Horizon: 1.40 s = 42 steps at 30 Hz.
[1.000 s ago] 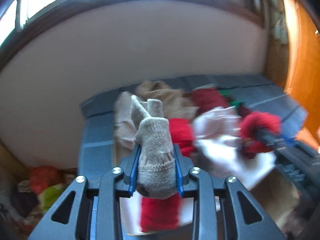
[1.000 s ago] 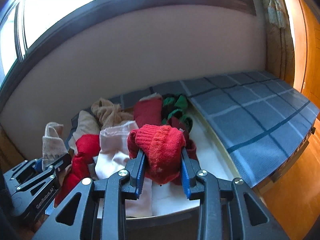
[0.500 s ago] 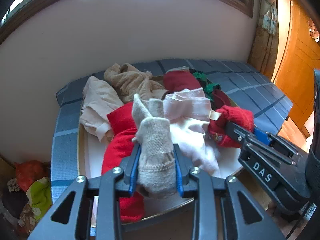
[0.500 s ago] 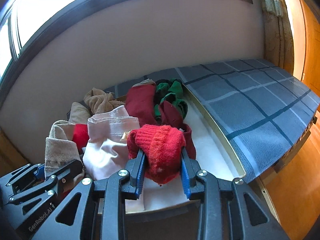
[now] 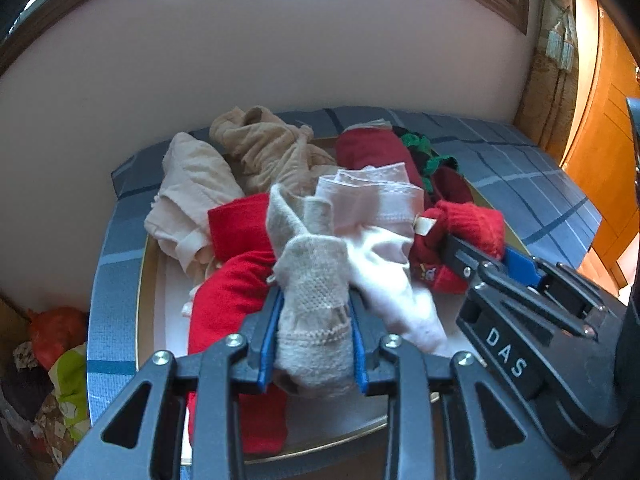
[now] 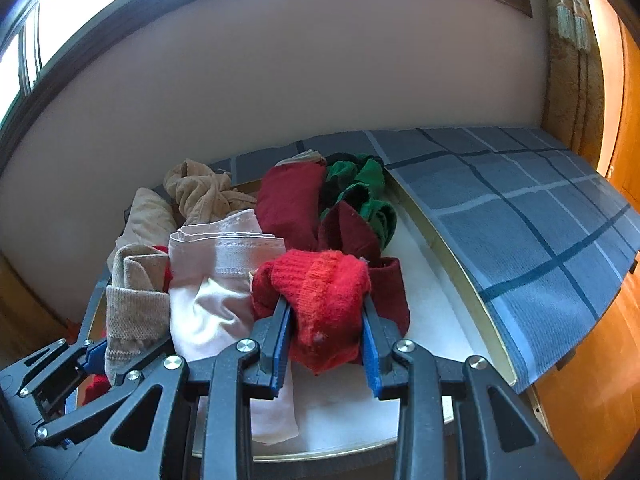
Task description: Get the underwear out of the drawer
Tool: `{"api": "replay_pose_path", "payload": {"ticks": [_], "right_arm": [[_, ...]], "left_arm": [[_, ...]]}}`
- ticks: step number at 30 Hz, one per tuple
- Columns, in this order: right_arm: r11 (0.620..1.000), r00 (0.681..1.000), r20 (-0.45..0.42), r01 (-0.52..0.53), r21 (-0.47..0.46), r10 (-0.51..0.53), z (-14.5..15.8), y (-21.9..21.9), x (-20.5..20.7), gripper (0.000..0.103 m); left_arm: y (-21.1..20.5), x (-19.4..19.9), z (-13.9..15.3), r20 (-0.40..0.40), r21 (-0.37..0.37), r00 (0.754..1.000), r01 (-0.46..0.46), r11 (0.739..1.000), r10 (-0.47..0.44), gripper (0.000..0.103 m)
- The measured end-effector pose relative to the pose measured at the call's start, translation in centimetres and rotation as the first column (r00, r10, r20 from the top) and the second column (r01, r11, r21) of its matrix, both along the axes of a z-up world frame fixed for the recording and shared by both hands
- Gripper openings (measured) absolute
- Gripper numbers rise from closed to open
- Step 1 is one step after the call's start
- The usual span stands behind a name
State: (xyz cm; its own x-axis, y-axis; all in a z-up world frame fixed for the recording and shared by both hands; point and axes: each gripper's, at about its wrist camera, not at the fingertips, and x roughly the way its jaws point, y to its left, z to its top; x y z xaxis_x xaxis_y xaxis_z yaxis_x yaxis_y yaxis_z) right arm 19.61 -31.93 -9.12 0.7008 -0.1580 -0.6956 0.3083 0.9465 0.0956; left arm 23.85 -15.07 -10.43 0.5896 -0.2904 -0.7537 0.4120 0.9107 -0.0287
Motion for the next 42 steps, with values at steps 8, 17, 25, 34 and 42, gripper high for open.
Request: {"api": "replay_pose_path", "payload": {"ticks": [8,17,25,34,42], "right_arm": [[0.997,0.999,0.009,-0.048,0.06,0.047,-0.1,-0.7,-0.3,0.047],[0.992,0.995,0.082,-0.072,0.101,0.063,0.6,-0.2,-2.2,0.073],[0.985,0.981,0.193,-0.061,0.159,0.03,1.6,-1.4,-3.9,0.073],[0.984,0.977,0.213,-0.019,0.176,-0.019,2.0,-2.0,-5.9,0.073],[0.989,0.979,0.203,0.001,0.149,-0.032,1.7,-2.2,-6.8,0.073]], "left_arm": [[-0.5,-1.2,0.3,0.039,0.031,0.999,0.034,0.999,-0.036,0.056],[-0.2,-2.0,0.8,0.048,0.031,0.999,0.014,0.999,-0.016,0.085],[0.3,-2.3,1.7,0.064,-0.022,0.998,-0.013,1.0,0.014,0.1],[0.8,-3.3,1.7,0.055,-0.044,0.997,-0.05,0.998,0.052,0.1],[1.3,-3.4,0.7,0.04,-0.023,0.995,-0.085,0.996,0.086,0.1]]}}
